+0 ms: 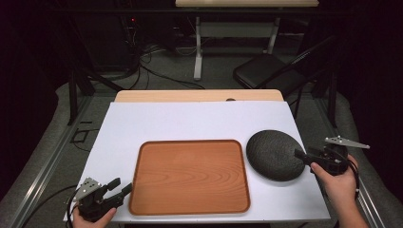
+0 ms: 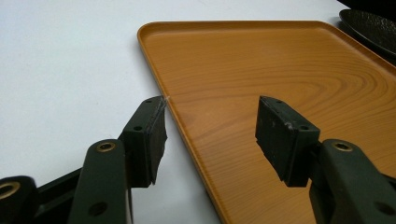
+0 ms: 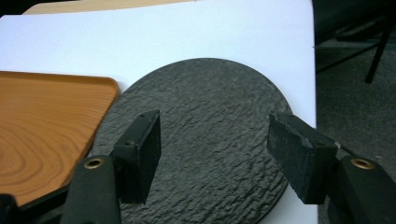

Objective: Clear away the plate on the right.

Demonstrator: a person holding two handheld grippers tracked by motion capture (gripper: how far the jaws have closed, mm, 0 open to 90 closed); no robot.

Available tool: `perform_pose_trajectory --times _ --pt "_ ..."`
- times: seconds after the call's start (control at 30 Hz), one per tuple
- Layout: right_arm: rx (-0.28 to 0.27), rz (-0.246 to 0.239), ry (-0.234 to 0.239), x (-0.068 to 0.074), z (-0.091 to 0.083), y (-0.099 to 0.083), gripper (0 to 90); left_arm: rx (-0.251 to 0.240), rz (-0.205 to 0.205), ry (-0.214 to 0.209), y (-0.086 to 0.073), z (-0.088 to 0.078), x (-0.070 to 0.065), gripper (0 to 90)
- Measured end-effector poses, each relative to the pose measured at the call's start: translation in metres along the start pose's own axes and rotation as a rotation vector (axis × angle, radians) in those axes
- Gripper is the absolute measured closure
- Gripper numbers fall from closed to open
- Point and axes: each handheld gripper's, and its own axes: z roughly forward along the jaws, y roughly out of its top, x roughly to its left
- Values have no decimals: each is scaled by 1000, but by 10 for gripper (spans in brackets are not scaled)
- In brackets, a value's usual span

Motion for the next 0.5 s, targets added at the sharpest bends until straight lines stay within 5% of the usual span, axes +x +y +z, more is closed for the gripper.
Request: perform_pose_trajectory --times 0.5 --pt "33 85 -43 -28 8 -9 354 6 0 -1 0 0 0 431"
